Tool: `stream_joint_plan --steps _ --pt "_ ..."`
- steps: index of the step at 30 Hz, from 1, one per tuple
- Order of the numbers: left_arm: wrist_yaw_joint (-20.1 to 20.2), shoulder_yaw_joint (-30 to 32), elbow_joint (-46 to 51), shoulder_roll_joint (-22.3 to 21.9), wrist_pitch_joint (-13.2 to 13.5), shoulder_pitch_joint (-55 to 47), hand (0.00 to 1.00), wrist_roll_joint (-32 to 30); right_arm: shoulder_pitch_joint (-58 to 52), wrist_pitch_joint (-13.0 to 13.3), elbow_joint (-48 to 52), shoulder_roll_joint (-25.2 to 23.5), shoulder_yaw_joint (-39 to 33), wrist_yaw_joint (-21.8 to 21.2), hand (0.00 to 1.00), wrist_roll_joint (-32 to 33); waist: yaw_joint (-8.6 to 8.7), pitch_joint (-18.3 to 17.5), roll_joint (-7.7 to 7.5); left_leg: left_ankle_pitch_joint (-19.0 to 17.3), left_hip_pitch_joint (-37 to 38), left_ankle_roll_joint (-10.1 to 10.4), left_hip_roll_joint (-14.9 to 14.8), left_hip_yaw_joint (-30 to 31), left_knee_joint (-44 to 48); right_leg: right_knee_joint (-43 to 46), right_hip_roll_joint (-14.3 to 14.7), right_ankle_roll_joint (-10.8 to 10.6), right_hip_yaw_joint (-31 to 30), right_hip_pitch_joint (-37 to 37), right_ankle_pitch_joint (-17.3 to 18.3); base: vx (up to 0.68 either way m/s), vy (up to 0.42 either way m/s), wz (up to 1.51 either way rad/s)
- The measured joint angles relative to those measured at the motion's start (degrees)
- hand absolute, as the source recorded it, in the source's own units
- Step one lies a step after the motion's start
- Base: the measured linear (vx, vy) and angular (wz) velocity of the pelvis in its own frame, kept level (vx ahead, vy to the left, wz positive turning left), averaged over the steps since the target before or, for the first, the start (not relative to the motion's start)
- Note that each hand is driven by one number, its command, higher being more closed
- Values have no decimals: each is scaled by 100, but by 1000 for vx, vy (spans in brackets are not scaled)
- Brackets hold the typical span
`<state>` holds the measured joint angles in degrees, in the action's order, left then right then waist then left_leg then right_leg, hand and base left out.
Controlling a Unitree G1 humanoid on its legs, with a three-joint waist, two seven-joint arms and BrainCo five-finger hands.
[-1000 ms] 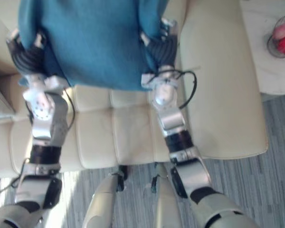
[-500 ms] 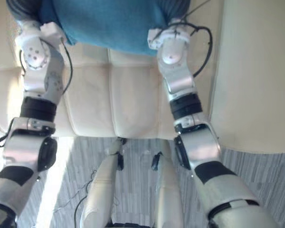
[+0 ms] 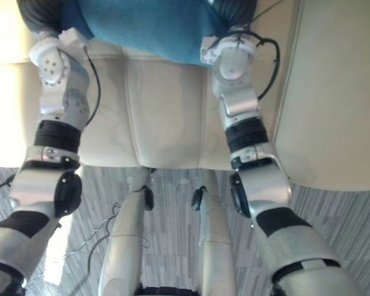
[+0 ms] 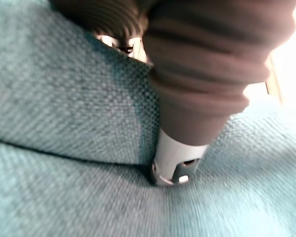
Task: Pick up cushions and gather them together orderly.
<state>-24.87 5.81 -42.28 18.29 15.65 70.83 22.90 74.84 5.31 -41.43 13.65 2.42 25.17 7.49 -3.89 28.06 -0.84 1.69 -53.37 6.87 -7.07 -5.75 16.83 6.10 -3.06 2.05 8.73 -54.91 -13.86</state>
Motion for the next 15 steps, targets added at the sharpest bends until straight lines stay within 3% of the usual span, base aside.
stream_joint_plan --steps 8,15 --pt "60 224 326 15 11 -506 0 362 -192 -44 155 -4 -96 -17 0 204 34 0 0 -70 68 -19 -63 -7 233 104 10 -45 53 158 40 -47 -27 1" --pt "420 639 1084 393 38 -1191 0 879 -822 8 1378 113 -675 -34 0 412 38 -2 -3 -93 445 5 -129 -25 224 286 19 -16 110 454 234 -26 -49 1"
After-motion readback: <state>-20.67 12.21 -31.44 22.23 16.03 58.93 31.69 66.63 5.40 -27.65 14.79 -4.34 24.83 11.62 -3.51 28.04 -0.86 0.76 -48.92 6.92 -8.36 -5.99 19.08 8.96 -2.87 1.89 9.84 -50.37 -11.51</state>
